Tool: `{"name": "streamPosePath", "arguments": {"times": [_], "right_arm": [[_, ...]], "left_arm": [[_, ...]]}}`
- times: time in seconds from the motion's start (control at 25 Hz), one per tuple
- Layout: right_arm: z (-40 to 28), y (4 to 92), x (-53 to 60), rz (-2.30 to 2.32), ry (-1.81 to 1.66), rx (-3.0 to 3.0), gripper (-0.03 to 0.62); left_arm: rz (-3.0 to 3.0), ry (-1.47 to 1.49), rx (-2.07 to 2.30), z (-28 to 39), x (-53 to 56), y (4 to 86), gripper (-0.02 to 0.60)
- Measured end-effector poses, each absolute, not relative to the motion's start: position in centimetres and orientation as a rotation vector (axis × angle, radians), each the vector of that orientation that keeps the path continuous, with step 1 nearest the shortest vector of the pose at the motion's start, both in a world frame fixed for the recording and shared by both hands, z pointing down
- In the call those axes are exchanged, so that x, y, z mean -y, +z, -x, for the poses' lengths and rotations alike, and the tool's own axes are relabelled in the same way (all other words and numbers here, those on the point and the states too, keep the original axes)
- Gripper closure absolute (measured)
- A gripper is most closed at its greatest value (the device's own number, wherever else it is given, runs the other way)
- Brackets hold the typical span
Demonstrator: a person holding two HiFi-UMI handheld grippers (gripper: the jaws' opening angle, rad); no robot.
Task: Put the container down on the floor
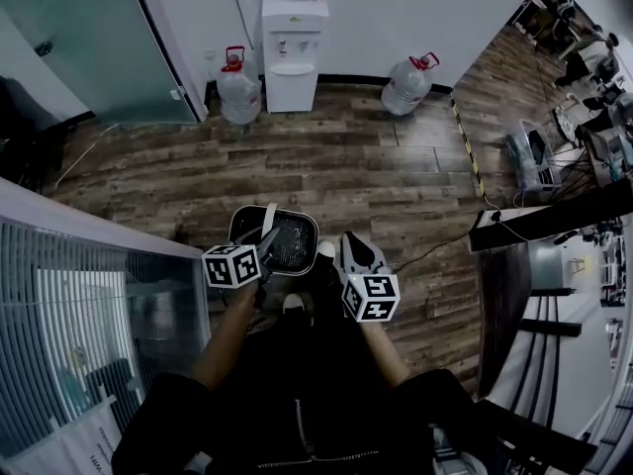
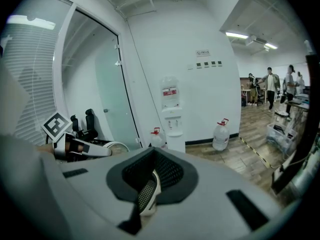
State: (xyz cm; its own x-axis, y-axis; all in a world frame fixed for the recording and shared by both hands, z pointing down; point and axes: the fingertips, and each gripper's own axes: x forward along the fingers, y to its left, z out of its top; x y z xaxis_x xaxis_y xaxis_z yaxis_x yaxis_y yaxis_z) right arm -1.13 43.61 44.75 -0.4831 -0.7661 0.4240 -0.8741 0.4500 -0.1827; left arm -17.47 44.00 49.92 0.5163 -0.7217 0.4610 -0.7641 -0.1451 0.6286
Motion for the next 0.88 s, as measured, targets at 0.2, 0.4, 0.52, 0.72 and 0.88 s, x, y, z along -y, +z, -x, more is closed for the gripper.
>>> {"name": "streamPosePath", "arguments": {"times": [0.2, 0.4, 0.52, 0.72, 0.88], "right_arm": [[1.7, 45.4, -41.0, -1.387, 0.560, 2.437, 0.583], [1.6, 45.4, -36.8, -1.374, 0.570, 2.450, 0.583], [1.3, 45.4, -34.1, -1.371, 0.575, 2.458, 0.583], [0.4, 45.4, -29.2, -1.347, 0.592, 2.463, 0.583], [-0.2, 45.5, -25.3, -1.317, 0.613, 2.463, 0.583]], "left_arm": [[-1.876, 0.074, 1.225, 17.6, -41.7, 50.5, 0.494], [-1.867, 0.089, 1.236, 17.4, -38.1, 50.6, 0.494], [-1.864, 0.092, 1.243, 17.1, -35.6, 50.6, 0.494], [-1.850, 0.098, 1.271, 16.6, -31.0, 50.2, 0.494], [-1.827, 0.102, 1.291, 16.1, -27.7, 50.0, 0.494]]}}
